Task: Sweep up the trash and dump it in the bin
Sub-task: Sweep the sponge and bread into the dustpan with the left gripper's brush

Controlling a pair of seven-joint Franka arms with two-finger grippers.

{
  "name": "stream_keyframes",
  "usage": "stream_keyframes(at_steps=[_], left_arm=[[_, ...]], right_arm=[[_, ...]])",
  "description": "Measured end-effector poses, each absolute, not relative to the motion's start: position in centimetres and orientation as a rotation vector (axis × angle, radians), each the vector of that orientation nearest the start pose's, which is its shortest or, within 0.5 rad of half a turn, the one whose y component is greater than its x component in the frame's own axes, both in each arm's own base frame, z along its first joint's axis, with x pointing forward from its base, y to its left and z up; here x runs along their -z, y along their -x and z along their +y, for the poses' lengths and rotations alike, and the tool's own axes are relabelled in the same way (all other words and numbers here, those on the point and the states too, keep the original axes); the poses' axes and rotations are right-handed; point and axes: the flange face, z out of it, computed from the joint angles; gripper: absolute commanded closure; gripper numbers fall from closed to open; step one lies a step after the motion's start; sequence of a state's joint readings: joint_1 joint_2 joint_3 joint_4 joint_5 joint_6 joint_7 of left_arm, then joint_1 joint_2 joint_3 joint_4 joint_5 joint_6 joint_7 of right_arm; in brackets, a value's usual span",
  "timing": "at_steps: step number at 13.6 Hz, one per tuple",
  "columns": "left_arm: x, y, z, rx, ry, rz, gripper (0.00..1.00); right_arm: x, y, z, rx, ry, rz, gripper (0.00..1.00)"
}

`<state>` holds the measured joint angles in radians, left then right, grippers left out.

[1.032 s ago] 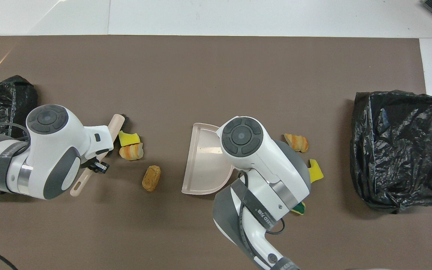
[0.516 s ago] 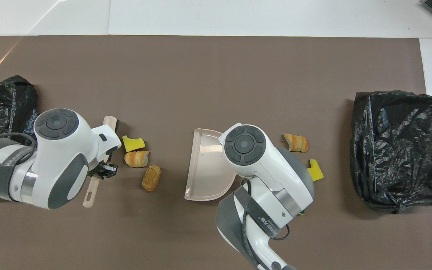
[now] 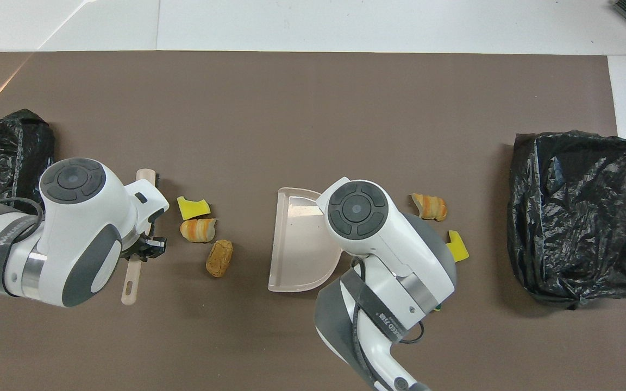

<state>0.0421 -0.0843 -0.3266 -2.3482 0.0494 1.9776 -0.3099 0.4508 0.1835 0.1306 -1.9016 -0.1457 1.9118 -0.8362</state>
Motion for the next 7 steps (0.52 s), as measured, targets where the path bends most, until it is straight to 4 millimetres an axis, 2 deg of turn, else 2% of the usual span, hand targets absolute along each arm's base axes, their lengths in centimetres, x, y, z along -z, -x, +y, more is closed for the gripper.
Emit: stream_keyframes(at_steps=[2,7], left_arm=[[-33.6,-42.6,-14.5,-0.356,3.008,-0.045,1.00],[-33.9,-40.5,-21.4,-0.294,3.087,-0.095,1.00]], right_arm=[[-39.1,-49.3,31.2,-0.270,2.370,-2.145,1.00],[-38.2,-49.4,31.7,-0.242,2.360,-2.152,1.00]])
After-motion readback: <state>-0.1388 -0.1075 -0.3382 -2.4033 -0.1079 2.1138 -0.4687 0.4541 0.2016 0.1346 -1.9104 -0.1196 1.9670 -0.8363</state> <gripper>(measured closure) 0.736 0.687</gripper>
